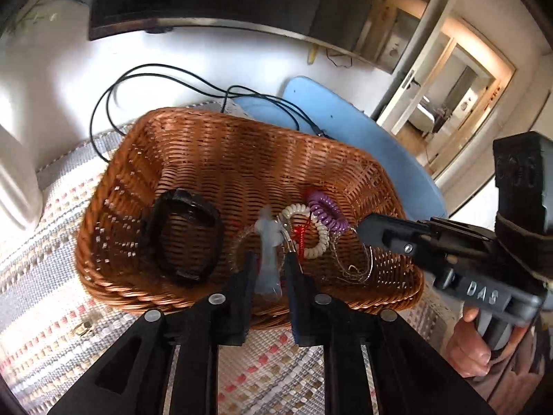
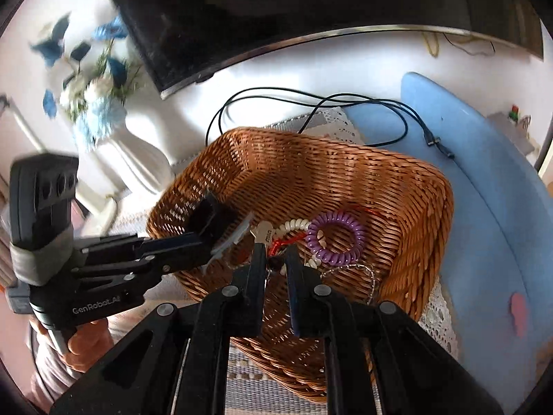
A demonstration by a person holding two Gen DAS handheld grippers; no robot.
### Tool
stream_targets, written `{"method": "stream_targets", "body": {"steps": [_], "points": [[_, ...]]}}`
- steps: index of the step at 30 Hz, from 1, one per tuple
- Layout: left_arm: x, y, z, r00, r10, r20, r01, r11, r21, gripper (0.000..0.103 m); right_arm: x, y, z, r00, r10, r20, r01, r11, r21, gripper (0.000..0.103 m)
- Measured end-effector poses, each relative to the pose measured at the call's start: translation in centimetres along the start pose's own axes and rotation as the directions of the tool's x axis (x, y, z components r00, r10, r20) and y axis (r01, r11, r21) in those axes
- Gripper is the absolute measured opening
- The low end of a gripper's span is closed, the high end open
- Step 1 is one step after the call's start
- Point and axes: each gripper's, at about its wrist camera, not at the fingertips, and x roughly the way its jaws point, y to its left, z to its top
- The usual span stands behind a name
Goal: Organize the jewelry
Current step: 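Carry the blue tag keychain and bead bracelet into the basket and open both tools, then move both open tools back over the clear bead bracelets on the cloth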
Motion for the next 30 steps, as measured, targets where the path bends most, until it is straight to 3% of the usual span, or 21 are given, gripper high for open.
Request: {"method": "stream_targets", "body": {"steps": [4, 9, 11, 14, 17, 21, 26, 30], "points": [[-3.7, 1.0, -0.4, 0.998, 0.018, 0.059, -0.017, 1.000, -0.016, 0.019, -1.7, 0.6, 0.4, 1.000, -0.006, 0.028, 0.006, 1.000, -0.005, 0.020], [-9.7, 2.9, -1.8, 0.986, 0.061, 0.158, -0.054, 0.998, -0.045, 0.037, -3.1, 4.1, 0.0, 0.999, 0.022, 0.040, -0.019, 0.998, -0.062, 0.024], [-12.3, 4.0, -3.0, 0.978, 0.076, 0.192, -0.062, 0.995, -0.074, 0.038, -3.5, 6.1, -0.6, 0.998, 0.058, 0.037, -0.054, 0.994, -0.095, 0.025], [-15.4, 6.2, -5.1, 0.968, 0.048, 0.246, -0.012, 0.989, -0.148, 0.038, -3.6, 9.4, -2.0, 0.993, 0.119, 0.024, -0.114, 0.982, -0.152, 0.034], [-17.4, 8.4, -8.4, 0.951, -0.023, 0.308, 0.092, 0.973, -0.212, 0.048, -2.0, 12.3, -4.3, 0.977, 0.214, -0.029, -0.215, 0.965, -0.152, 0.034], [-17.7, 10.7, -11.4, 0.959, 0.020, 0.282, 0.065, 0.955, -0.288, 0.048, 1.4, 14.6, -8.0, 0.935, 0.331, -0.131, -0.344, 0.934, -0.093, 0.034], [-16.9, 12.3, -13.1, 0.975, 0.065, 0.214, 0.001, 0.955, -0.297, 0.048, 3.1, 15.2, -10.2, 0.941, 0.280, -0.189, -0.302, 0.948, -0.102, 0.034], [-14.8, 12.4, -12.3, 0.987, 0.042, 0.156, -0.002, 0.968, -0.250, 0.048, 3.7, 15.4, -10.5, 0.944, 0.254, -0.211, -0.283, 0.952, -0.119, 0.034]]}}
